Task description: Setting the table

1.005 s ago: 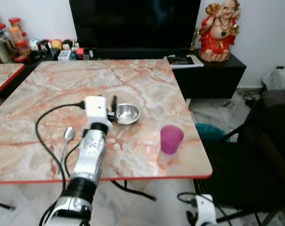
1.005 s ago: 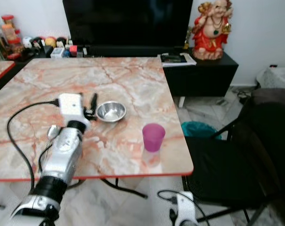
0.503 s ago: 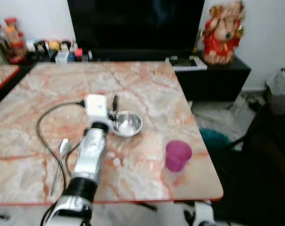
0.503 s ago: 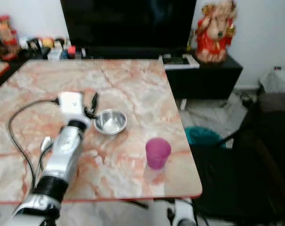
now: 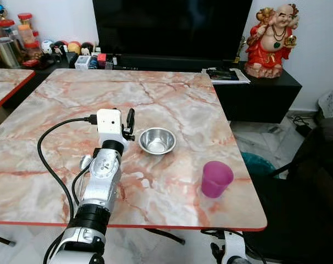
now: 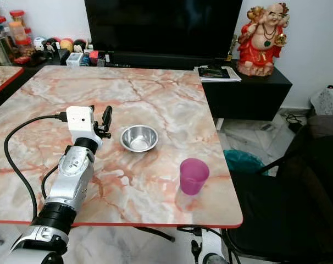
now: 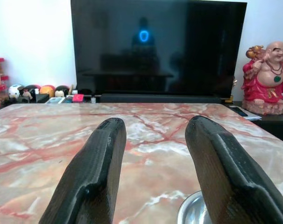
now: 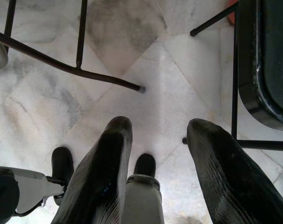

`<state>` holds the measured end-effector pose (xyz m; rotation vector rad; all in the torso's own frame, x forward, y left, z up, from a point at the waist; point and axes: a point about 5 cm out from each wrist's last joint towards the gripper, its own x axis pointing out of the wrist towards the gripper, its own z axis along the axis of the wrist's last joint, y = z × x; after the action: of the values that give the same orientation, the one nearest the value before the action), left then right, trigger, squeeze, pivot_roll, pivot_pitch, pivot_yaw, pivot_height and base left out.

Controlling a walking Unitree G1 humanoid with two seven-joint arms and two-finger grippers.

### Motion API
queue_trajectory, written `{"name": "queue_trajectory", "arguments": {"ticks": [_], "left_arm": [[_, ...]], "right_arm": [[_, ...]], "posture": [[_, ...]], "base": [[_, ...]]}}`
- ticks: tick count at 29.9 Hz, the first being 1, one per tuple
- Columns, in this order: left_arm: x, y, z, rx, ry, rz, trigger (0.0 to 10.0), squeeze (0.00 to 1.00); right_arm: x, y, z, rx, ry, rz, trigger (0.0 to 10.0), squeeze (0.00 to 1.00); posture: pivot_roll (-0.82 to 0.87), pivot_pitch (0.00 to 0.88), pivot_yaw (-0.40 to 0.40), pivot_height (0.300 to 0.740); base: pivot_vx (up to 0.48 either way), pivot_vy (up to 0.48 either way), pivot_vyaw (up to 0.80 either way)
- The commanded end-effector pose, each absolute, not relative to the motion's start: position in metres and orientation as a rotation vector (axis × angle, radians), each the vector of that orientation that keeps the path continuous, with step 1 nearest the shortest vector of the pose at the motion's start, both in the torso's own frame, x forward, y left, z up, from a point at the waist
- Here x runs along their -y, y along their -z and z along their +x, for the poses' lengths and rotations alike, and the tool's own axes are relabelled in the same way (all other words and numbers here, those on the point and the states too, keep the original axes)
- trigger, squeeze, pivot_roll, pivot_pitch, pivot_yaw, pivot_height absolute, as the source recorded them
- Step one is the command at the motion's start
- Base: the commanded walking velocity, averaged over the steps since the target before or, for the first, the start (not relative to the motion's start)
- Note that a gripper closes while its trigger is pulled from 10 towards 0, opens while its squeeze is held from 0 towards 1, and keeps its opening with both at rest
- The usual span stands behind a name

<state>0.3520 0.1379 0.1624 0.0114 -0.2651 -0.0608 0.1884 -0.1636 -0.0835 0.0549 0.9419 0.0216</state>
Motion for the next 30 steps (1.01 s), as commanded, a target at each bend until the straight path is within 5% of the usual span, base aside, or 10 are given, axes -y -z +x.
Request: {"name": "queue_trajectory", "arguments": {"ticks": [1,20,30], "left_arm": [[-0.136,-0.161,0.352,0.253,0.062,0.013,10.0,0.0],[-0.14,-0.161,0.353,0.247,0.046,0.019,10.0,0.0],[-0.149,-0.161,0.355,0.235,0.009,-0.013,10.0,0.0]], "right_arm": [[0.168,0.082,0.191,-0.931,-0.008,0.06,10.0,0.0],[0.168,0.081,0.192,-0.93,-0.009,0.057,10.0,0.0],[0.168,0.082,0.192,-0.93,-0.01,0.057,10.0,0.0]], "posture": [[0.0,0.0,-0.06,0.74],[0.01,0.0,-0.063,0.74],[0.0,0.0,-0.067,0.74]], "base": [[0.0,-0.274,0.0],[0.0,-0.285,0.0],[0.0,0.0,0.0]]}}
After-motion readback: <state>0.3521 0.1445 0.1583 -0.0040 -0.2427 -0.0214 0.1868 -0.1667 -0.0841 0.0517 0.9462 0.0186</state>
